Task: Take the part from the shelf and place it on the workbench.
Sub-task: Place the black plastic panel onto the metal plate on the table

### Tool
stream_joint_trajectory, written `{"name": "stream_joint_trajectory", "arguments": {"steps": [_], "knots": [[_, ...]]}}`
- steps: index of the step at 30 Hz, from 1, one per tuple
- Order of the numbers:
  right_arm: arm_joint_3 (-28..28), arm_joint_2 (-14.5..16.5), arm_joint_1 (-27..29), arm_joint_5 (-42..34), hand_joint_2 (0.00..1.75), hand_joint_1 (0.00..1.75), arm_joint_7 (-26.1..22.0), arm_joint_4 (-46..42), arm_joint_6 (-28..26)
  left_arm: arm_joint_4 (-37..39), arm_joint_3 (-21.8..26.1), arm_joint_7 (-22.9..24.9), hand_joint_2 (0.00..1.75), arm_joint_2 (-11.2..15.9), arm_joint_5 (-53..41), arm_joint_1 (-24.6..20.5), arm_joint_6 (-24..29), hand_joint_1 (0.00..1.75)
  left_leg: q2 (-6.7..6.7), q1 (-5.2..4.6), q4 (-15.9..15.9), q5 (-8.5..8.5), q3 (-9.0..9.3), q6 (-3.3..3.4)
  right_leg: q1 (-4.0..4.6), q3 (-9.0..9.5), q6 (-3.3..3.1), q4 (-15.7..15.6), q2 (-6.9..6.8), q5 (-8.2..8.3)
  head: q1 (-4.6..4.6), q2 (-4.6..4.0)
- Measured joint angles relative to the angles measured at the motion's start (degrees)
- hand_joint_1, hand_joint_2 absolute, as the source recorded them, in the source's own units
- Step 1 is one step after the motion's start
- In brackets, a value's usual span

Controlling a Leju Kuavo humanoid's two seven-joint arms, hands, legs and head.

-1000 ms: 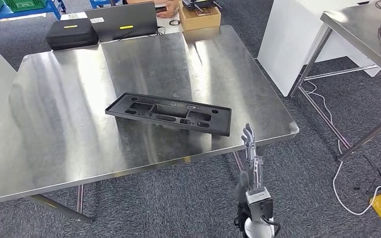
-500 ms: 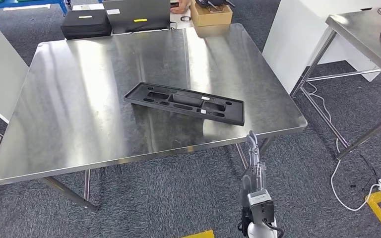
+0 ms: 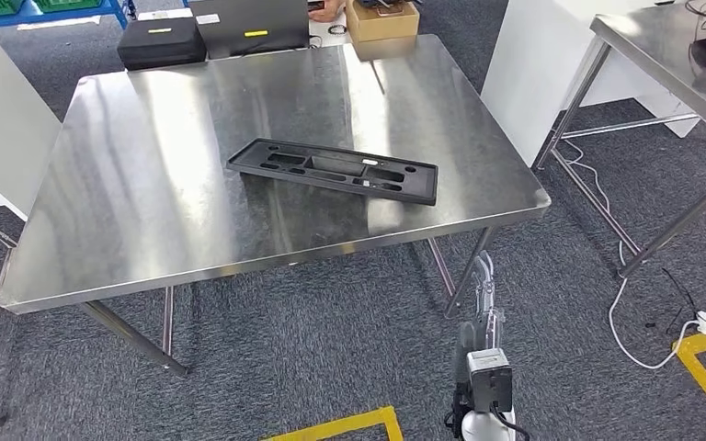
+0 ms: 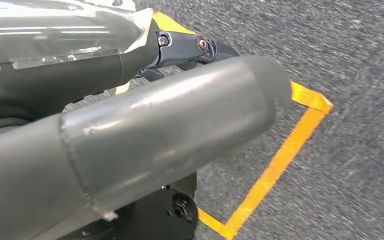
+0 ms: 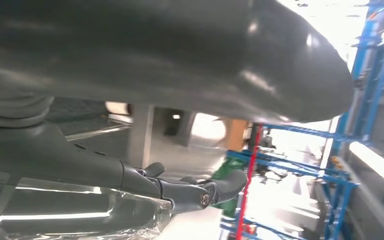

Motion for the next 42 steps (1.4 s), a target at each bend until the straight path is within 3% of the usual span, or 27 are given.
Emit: {"name": "stream_joint_trajectory", "arguments": {"steps": [1,2,4,6,7,10,11,13,15,16,18,19,20,22,23,25,26,28,30,31,32,33,35,37,38,40,42], "knots": [[-0.2,0.0,0.1,-0.1,0.00,0.00,0.0,0.5,-0.1,0.0,0.0,0.0,0.00,0.0,0.0,0.0,0.0,0.00,0.01,0.23,2.1,-0.46,-0.04,-0.29,-0.01,-0.65,0.15,0.1,-0.03,0.48,0.00,0.00],[-0.3,-0.1,0.2,-0.2,0.00,0.00,0.0,1.0,-0.2,0.0,0.0,0.0,0.00,0.1,0.0,0.0,0.0,0.00,0.02,0.49,2.5,0.24,0.80,-0.52,-0.07,-1.40,0.33,0.4,-0.06,0.90,-0.01,0.00],[-0.5,-0.1,0.4,-0.1,0.00,0.00,0.0,1.8,-0.2,0.0,0.0,0.0,0.00,0.1,-0.1,0.0,0.1,0.00,0.05,1.00,-2.7,3.19,5.36,-0.79,-0.26,-2.80,0.86,1.1,-0.08,1.53,-0.04,0.00],[-0.6,-0.1,0.4,0.2,0.00,0.00,-0.1,2.5,-0.2,0.0,0.0,0.0,0.00,0.1,-0.1,-0.1,0.2,0.00,-0.08,1.07,-10.0,4.11,10.35,-0.75,-0.22,-3.83,1.61,1.7,-0.07,2.08,-0.04,0.00],[-0.6,-0.1,0.3,0.4,0.00,0.00,0.0,3.0,0.0,0.0,0.0,0.0,0.00,0.1,-0.1,-0.2,0.3,0.00,-0.18,0.95,-12.2,3.90,11.52,-0.58,-0.14,-4.10,2.09,1.8,-0.10,2.40,-0.02,0.00],[-0.3,-0.2,-0.6,2.7,0.00,0.00,1.4,6.3,0.2,0.0,0.0,0.3,0.00,0.1,-0.1,-0.2,0.9,0.00,-0.14,0.49,-13.2,4.48,10.88,0.93,-0.08,-4.63,3.47,1.9,-0.11,3.35,0.07,0.00],[-0.1,-0.2,-1.2,4.2,0.00,0.00,2.4,8.4,-0.1,0.0,0.0,0.5,0.00,0.1,-0.1,-0.3,1.1,0.00,0.00,0.43,-13.4,5.08,10.31,1.71,-0.05,-5.19,3.53,2.5,-0.04,2.63,0.15,0.00],[0.6,-0.4,-3.3,6.4,0.00,0.00,4.2,15.0,-1.2,0.0,0.0,1.0,0.00,0.0,-0.4,-0.4,1.5,0.00,0.36,0.40,-13.7,6.48,8.84,2.94,-0.06,-7.09,2.94,6.8,0.10,-1.48,0.41,0.00],[0.8,-0.5,-6.4,6.4,0.00,0.00,7.2,25.0,-2.8,0.0,0.0,1.5,0.00,0.0,-1.0,-0.4,1.9,0.00,0.53,0.16,-13.6,7.86,7.17,3.40,-0.03,-8.85,2.48,14.0,0.14,-6.13,0.62,0.00],[0.8,-0.6,-7.8,6.7,0.00,0.00,9.8,30.4,-4.4,0.0,-0.1,1.7,0.00,0.0,-1.3,-0.4,2.2,0.00,0.56,0.02,-13.6,8.58,6.29,3.49,-0.02,-9.03,2.71,16.9,0.16,-6.99,0.63,0.00],[0.7,-1.0,-9.6,7.8,0.00,0.00,16.3,40.0,-8.0,0.0,-0.2,1.9,0.00,0.0,-1.7,-0.4,2.6,0.00,0.40,-0.23,-13.5,9.99,4.58,3.50,0.07,-7.06,3.60,18.0,0.21,-5.45,0.65,0.00],[0.7,-1.2,-10.2,8.4,0.00,0.00,19.6,43.8,-9.4,0.0,-0.3,1.9,0.00,0.0,-2.0,-0.4,2.7,0.00,0.30,-0.35,-13.5,10.67,3.75,3.41,0.18,-4.58,3.81,15.3,0.24,-4.00,0.64,0.00],[0.6,-1.5,-10.7,8.7,0.00,0.00,22.8,47.0,-10.3,0.0,-0.3,1.9,0.00,-0.1,-2.2,-0.4,2.8,0.00,0.22,-0.46,-13.4,11.29,3.11,3.25,0.36,-1.49,3.61,11.0,0.26,-3.36,0.61,0.00],[0.2,-2.0,-11.3,8.8,0.00,0.00,28.5,52.0,-11.0,0.0,-0.6,1.9,0.00,-0.1,-2.6,-0.4,2.7,0.00,0.22,-0.67,-13.5,12.45,2.43,2.76,0.90,4.10,2.72,2.1,0.29,-4.11,0.50,0.00],[0.0,-2.2,-11.3,8.8,0.00,0.00,30.7,54.0,-11.1,0.0,-0.7,1.9,0.00,-0.2,-2.8,-0.4,2.6,0.00,0.26,-0.68,-13.5,12.98,2.34,2.49,1.11,5.34,2.34,-0.4,0.33,-4.79,0.49,0.00],[-0.5,-2.7,-11.1,8.7,0.00,0.00,34.1,57.6,-11.3,0.0,-0.9,1.9,0.00,-0.1,-2.9,-0.3,2.5,0.00,0.25,-0.51,-13.7,13.77,2.18,1.88,0.88,5.20,1.80,-1.2,0.35,-4.43,0.44,0.00],[-0.8,-2.9,-11.0,8.5,0.00,0.00,35.8,59.2,-11.3,0.0,-1.0,1.9,0.00,-0.1,-2.9,-0.3,2.5,0.00,0.17,-0.41,-13.2,13.06,1.90,1.55,0.60,4.85,1.39,-1.2,0.27,-3.89,0.43,0.00],[-1.4,-3.3,-10.4,8.0,0.00,0.00,38.3,61.5,-11.2,0.0,-1.1,1.8,0.00,0.0,-2.8,-0.1,2.6,0.00,0.01,-0.13,-9.5,8.35,0.78,0.86,0.00,3.79,0.34,-1.2,0.00,-2.62,0.15,0.00],[-2.1,-3.5,-9.8,7.5,0.00,0.00,39.5,63.0,-11.1,0.0,-1.2,1.8,0.00,0.0,-2.7,0.0,2.7,0.00,0.01,0.15,-2.1,2.36,-0.68,0.18,0.19,2.40,-0.13,-0.9,-0.23,-1.47,-0.08,0.00],[-2.4,-3.7,-9.6,7.5,0.00,0.00,40.3,63.6,-11.1,0.0,-1.2,1.8,0.00,0.1,-2.7,0.0,2.8,0.00,0.01,0.30,1.3,1.00,-1.07,-0.09,0.24,1.61,-0.06,-0.6,-0.30,-0.92,-0.10,0.00],[-2.6,-3.9,-9.3,7.5,0.00,0.00,41.2,64.1,-11.1,0.0,-1.2,1.8,0.00,0.1,-2.8,0.0,2.9,0.00,0.02,0.47,3.4,1.08,-0.84,-0.31,0.24,0.71,0.06,-0.2,-0.35,-0.45,-0.10,0.00],[-2.8,-4.1,-9.1,7.6,0.00,0.00,42.0,64.6,-11.1,0.0,-1.2,1.9,0.00,0.1,-2.8,0.0,3.0,0.00,0.03,0.64,3.5,2.30,0.28,-0.45,0.22,-0.26,0.28,0.3,-0.38,-0.04,-0.10,0.00],[-3.1,-4.3,-8.6,7.8,0.00,0.00,43.3,65.3,-11.1,0.0,-1.3,2.0,0.00,0.2,-2.9,0.0,3.0,0.00,0.02,0.95,-1.9,4.78,5.09,-0.50,0.10,-2.19,0.77,1.5,-0.39,0.60,-0.12,0.00],[-3.4,-4.6,-8.4,7.7,0.00,0.00,44.8,65.8,-11.3,0.0,-1.3,2.0,0.00,0.2,-3.0,-0.1,3.0,0.00,-0.12,0.85,-9.4,4.38,10.06,-0.18,0.19,-3.51,1.52,2.3,-0.38,1.23,-0.12,0.00],[-3.6,-4.7,-8.3,7.5,0.00,0.00,46.1,66.1,-11.5,0.0,-1.3,2.0,0.00,0.2,-3.0,-0.1,3.0,0.00,-0.22,0.64,-11.6,3.74,11.22,0.14,0.21,-3.91,2.02,2.4,-0.40,1.64,-0.12,0.00],[-4.3,-4.8,-7.7,6.6,0.00,0.00,49.1,66.7,-12.0,0.0,-1.3,1.9,0.00,0.2,-3.0,-0.1,3.0,0.00,-0.23,0.32,-12.9,4.03,11.17,1.24,0.27,-4.40,3.04,2.4,-0.43,2.49,-0.06,0.00],[-5.0,-5.0,-7.0,6.5,0.00,0.00,50.8,67.1,-12.2,0.0,-1.4,1.8,0.00,0.2,-3.0,0.0,2.9,0.00,0.03,0.29,-13.4,5.20,10.16,2.50,0.24,-5.29,3.28,3.6,-0.23,1.21,0.10,0.00]]}}
